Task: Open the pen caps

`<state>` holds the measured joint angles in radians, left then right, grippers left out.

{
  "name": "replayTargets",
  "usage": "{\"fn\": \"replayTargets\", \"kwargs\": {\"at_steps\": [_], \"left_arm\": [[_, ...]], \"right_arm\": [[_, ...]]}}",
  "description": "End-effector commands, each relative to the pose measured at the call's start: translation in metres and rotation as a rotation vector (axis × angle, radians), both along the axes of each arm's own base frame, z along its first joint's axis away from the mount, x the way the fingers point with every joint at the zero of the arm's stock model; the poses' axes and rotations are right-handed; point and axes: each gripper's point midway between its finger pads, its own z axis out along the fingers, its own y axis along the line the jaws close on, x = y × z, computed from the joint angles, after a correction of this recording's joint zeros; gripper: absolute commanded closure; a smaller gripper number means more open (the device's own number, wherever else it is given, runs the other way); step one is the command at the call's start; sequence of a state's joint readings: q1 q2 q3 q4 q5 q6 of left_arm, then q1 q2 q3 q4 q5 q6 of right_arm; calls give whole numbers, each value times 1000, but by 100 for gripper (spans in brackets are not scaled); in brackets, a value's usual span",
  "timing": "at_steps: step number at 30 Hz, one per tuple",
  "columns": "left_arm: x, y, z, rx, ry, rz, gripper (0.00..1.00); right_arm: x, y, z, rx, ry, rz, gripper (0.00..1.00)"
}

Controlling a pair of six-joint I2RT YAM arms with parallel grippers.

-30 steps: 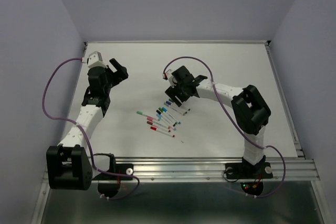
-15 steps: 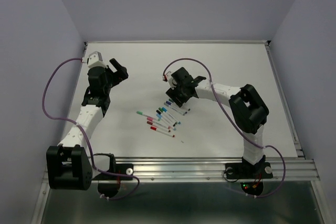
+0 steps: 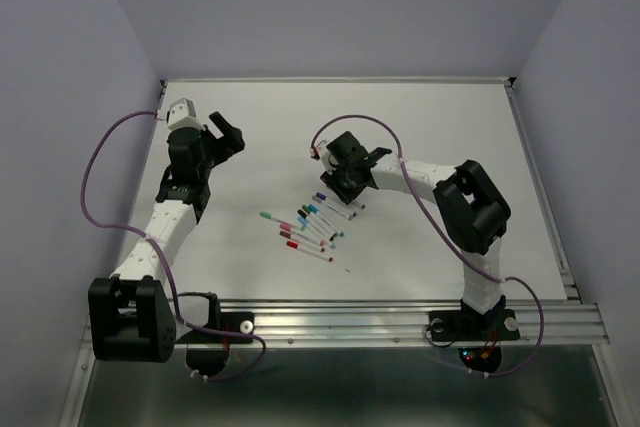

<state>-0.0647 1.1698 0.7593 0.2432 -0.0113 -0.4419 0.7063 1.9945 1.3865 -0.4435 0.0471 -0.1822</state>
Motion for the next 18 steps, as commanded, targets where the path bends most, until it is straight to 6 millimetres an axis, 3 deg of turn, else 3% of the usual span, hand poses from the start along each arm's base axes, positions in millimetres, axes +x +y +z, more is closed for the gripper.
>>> {"fn": "replayTargets", "kwargs": {"at_steps": [1, 5, 9, 11, 12, 14, 17, 18], "left_arm": [[1, -8, 7, 3, -40, -48, 1], [1, -10, 7, 3, -41, -54, 1], [1, -10, 6, 2, -37, -50, 1], [1, -13, 5, -3, -35, -62, 1], [1, -15, 5, -9, -33, -73, 1], [1, -20, 5, -19, -31, -90, 1], [1, -31, 8, -46, -30, -129, 1], [1, -40, 9, -64, -30, -155, 1]], "right_arm": [[-8, -4, -15, -29, 32, 29, 58], [-11, -5, -21, -36, 45, 40, 60], [-13, -6, -27, -43, 57, 49, 76], [-12, -8, -28, -36, 65, 46, 80], [-12, -8, -29, -36, 65, 50, 88], [-7, -10, -27, -28, 50, 39, 92], [8, -8, -7, 15, -30, 12, 99], [20, -5, 11, 60, -88, -1, 99]]}}
